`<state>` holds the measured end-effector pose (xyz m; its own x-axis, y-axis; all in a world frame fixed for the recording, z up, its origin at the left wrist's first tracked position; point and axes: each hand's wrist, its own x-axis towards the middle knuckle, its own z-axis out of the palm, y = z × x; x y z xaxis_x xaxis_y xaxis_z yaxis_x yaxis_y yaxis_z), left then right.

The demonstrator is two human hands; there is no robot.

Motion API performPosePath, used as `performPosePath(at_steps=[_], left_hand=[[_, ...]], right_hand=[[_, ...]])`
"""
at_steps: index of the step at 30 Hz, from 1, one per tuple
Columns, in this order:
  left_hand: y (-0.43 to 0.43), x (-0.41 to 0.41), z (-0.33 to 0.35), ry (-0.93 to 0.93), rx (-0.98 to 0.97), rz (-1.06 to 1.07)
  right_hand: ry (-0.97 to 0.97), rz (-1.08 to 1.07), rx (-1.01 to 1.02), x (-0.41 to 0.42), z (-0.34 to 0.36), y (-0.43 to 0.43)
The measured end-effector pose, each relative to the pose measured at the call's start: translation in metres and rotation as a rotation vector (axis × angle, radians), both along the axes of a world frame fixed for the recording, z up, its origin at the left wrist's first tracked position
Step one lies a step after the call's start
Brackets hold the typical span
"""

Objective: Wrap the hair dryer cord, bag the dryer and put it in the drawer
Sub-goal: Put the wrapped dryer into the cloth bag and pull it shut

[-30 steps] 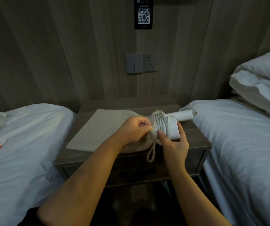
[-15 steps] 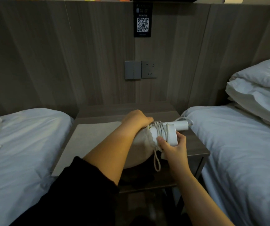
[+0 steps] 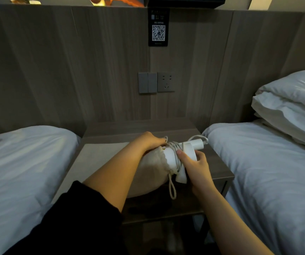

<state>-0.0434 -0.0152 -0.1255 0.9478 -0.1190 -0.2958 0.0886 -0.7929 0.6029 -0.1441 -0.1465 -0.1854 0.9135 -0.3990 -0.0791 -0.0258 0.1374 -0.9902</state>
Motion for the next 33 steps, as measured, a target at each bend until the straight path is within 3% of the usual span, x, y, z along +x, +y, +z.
performPosePath(at_steps=[2,4,9,15,20,25,29,33], left_hand=[[0.003,0.0,0.011,0.132,0.048,-0.068],[0.003,0.001,0.017,0.151,0.113,-0.097],[-0.009,-0.002,0.015,-0.06,0.235,-0.075],[-0.023,-0.008,0.009,-0.407,-0.091,-0.057],[-0.029,-0.013,0.019,-0.483,-0.25,-0.184],[-0.029,-0.023,0.019,-0.424,-0.273,-0.32],[-0.014,-0.038,0.01,-0.41,-0.143,-0.304],[0.004,-0.059,0.001,-0.517,-0.014,-0.218]], right_hand=[[0.005,0.029,-0.038,0.001,0.0,-0.004],[0.028,0.065,-0.074,0.002,0.001,-0.007],[0.07,0.185,-0.207,0.003,0.01,-0.018],[0.013,0.231,-0.479,-0.003,0.016,-0.024],[-0.07,0.135,-0.581,-0.008,0.018,-0.023],[-0.029,-0.005,-0.355,-0.003,0.004,-0.016],[0.025,0.023,-0.233,0.001,-0.003,-0.011],[0.034,0.082,-0.163,0.008,-0.007,-0.014]])
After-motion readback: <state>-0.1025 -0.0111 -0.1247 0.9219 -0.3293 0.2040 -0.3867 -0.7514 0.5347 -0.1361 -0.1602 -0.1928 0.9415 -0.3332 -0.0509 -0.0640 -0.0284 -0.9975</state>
